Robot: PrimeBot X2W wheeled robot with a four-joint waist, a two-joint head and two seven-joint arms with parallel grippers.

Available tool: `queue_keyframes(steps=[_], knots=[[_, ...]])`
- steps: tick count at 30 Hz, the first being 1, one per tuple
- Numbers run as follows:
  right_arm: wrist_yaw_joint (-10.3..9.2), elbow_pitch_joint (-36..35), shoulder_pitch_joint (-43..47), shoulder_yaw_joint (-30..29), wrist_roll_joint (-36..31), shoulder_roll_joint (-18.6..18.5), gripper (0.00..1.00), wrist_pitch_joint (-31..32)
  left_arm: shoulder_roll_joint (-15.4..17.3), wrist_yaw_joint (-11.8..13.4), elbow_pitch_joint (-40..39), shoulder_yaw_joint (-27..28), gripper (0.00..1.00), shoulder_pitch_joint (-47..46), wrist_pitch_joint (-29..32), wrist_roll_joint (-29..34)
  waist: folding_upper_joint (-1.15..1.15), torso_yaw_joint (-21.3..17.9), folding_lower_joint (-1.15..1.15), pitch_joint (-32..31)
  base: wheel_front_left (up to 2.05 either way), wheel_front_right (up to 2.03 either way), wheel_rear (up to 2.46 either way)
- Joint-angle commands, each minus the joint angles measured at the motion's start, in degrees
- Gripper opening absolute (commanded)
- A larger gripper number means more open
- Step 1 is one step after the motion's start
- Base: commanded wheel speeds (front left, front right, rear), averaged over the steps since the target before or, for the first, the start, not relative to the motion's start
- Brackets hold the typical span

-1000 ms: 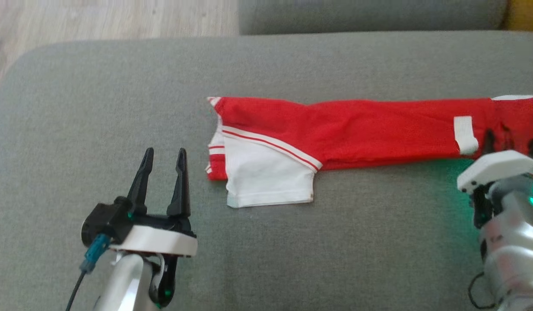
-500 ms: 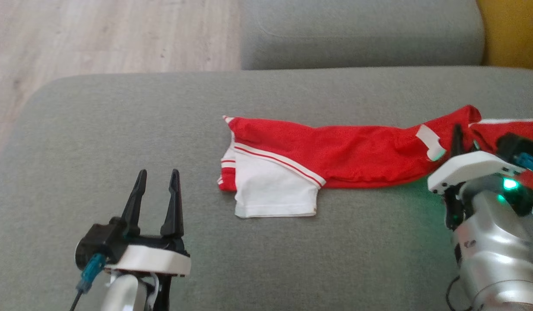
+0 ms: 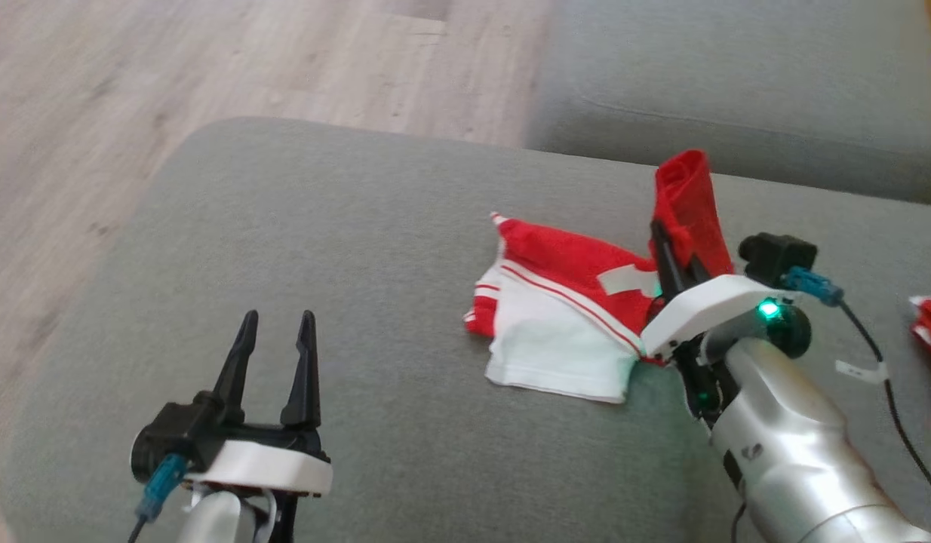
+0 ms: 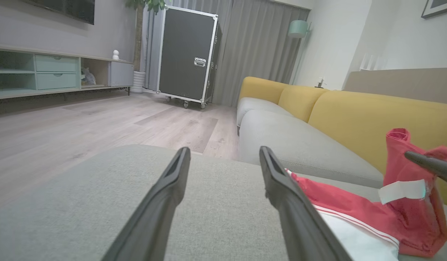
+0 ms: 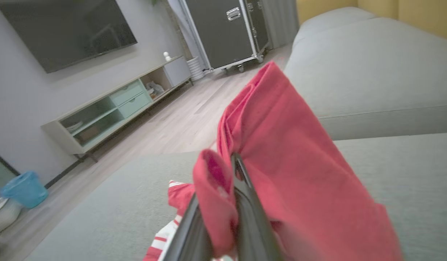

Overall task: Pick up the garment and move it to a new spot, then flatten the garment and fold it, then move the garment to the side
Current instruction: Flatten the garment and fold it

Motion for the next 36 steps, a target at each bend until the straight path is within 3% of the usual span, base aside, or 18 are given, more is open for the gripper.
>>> queue_keyframes(steps=[1,13,24,25,26,36], knots=[[-0.05,-1.3,-2.7,2.9,1.6,0.8,0.00,-0.7,0.8,0.1,-1.6,1.2,1.00,-2.0,-0.5,0.1,0.00,3.2,0.01,0.4,0.00,0.00,0.00],[-0.05,3.9,-4.8,13.8,8.2,0.8,0.00,-0.8,0.3,0.1,-0.8,-0.7,1.00,-4.3,-0.5,-0.8,0.00,10.2,0.01,3.9,0.00,0.00,0.00],[-0.05,6.9,-7.0,17.2,13.2,0.8,0.00,-0.8,-0.3,0.1,0.7,-2.3,1.00,-6.4,-0.5,-1.9,0.00,13.4,0.01,7.5,0.00,0.00,0.00],[-0.05,6.9,-7.0,17.5,13.4,0.8,0.13,-0.8,-0.4,0.1,1.0,-2.6,1.00,-6.5,-0.5,-2.0,0.00,13.5,0.01,7.5,0.00,0.00,0.00],[-0.05,6.7,-6.7,17.9,14.0,0.8,1.00,-0.8,-0.4,0.1,1.2,-2.9,1.00,-6.7,-0.5,-2.1,0.00,13.6,0.01,7.6,0.00,0.00,0.00],[-0.05,-1.0,-6.7,20.9,16.7,0.8,1.00,-0.8,-0.3,0.1,2.2,-2.3,1.00,-7.2,-0.5,-2.3,0.00,10.0,0.01,6.5,0.00,0.00,0.00]])
